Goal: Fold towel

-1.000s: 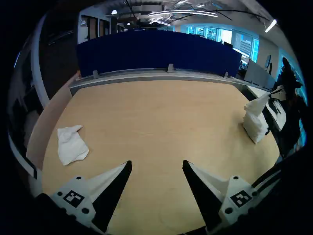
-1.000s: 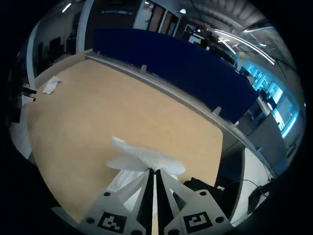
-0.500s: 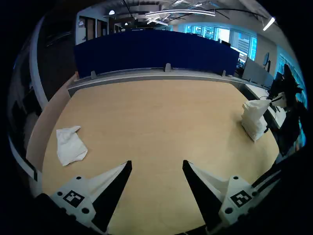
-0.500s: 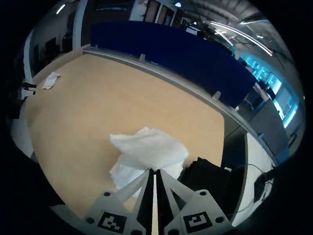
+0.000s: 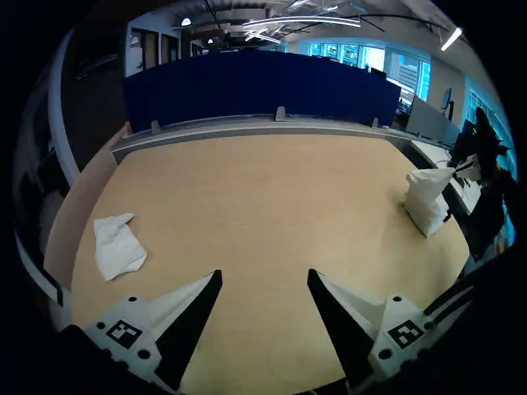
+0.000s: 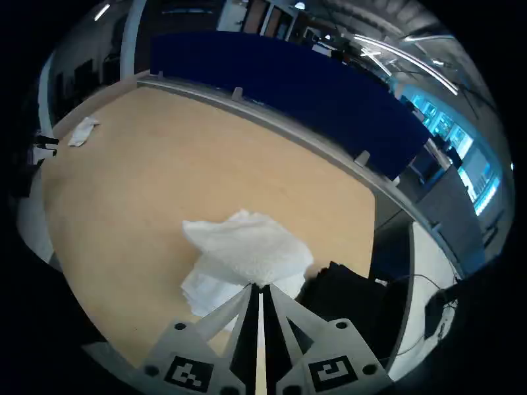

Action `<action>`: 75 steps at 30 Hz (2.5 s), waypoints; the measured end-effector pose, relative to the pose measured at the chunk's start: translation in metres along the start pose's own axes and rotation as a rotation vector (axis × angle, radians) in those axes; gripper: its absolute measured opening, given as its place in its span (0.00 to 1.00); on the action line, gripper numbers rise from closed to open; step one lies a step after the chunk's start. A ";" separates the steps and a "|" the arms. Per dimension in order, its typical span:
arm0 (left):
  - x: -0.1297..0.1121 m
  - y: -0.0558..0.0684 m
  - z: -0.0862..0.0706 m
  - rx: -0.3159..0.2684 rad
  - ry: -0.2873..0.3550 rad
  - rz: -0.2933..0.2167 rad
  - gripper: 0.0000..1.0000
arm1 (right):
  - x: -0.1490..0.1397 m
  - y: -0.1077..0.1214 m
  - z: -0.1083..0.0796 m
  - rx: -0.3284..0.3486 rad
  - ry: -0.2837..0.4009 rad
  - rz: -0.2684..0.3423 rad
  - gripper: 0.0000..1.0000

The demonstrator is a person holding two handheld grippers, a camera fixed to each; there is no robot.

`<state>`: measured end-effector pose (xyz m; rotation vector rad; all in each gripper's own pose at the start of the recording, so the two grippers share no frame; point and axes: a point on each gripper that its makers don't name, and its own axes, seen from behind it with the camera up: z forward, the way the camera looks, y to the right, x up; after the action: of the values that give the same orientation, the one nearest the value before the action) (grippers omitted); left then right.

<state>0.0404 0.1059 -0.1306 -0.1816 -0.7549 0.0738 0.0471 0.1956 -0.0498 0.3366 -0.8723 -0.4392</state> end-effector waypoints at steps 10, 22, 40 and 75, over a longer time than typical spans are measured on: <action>-0.005 -0.005 -0.001 0.008 -0.008 0.009 0.96 | -0.062 0.010 0.015 -0.038 -0.101 0.091 0.03; -0.006 -0.003 -0.003 0.014 -0.014 0.032 0.96 | -0.111 0.006 0.046 -0.074 -0.197 0.183 0.03; -0.005 -0.003 -0.005 0.018 -0.010 0.032 0.96 | -0.124 0.003 0.069 -0.121 -0.199 0.265 0.05; 0.009 -0.013 -0.005 0.014 0.029 0.010 0.96 | -0.083 0.004 0.029 -0.221 0.044 0.355 0.99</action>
<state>0.0506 0.0935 -0.1253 -0.1727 -0.7246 0.0855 -0.0217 0.2376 -0.0853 -0.0144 -0.8119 -0.1943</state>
